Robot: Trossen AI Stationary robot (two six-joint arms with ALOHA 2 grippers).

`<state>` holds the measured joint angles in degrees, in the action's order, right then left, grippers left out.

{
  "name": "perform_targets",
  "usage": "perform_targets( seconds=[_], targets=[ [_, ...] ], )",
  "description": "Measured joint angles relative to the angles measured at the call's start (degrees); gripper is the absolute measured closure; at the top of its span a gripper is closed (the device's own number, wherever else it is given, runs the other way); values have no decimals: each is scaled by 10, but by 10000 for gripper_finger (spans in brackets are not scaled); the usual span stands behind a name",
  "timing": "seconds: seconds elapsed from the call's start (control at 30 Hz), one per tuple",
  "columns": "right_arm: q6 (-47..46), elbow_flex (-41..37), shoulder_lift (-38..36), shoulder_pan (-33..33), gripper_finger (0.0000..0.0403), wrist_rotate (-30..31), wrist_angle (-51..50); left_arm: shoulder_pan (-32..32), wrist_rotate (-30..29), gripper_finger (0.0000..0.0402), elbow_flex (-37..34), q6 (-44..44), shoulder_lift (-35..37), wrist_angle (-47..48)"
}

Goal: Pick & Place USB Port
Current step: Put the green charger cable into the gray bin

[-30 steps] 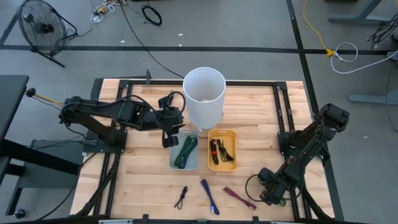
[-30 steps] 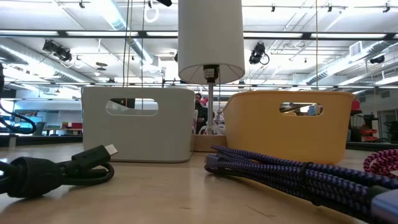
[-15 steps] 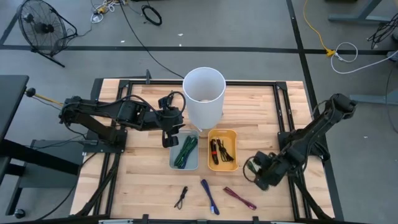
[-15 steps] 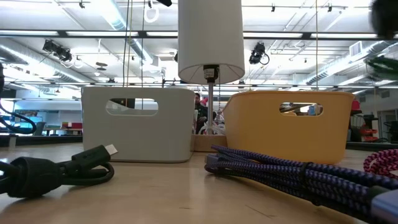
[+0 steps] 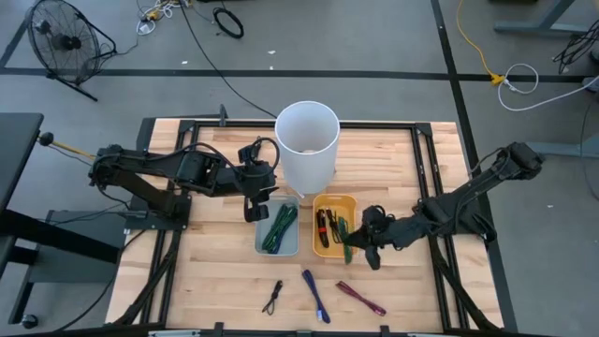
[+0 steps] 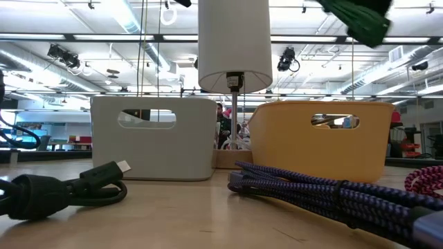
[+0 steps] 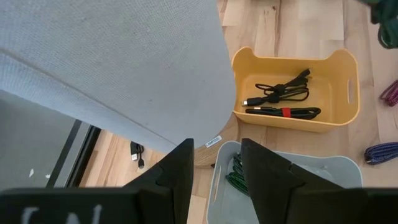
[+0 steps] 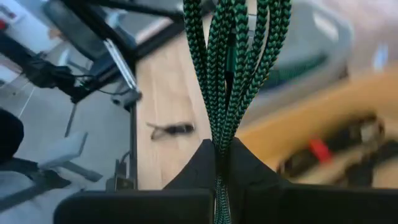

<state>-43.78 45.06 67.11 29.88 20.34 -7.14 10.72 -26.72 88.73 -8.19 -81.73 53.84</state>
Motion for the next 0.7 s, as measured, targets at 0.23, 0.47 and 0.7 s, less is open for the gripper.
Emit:
perform_targets(
  seconds=[0.23,0.47,0.7],
  targets=[
    [175,0,0,-22,398,37,136,0,0,264,0,7,0,-27],
    [334,0,0,-22,398,47,255,0,90,264,0,64,0,-165],
    [416,0,0,-22,398,53,289,0,141,264,0,69,-33,-239]
  ],
)
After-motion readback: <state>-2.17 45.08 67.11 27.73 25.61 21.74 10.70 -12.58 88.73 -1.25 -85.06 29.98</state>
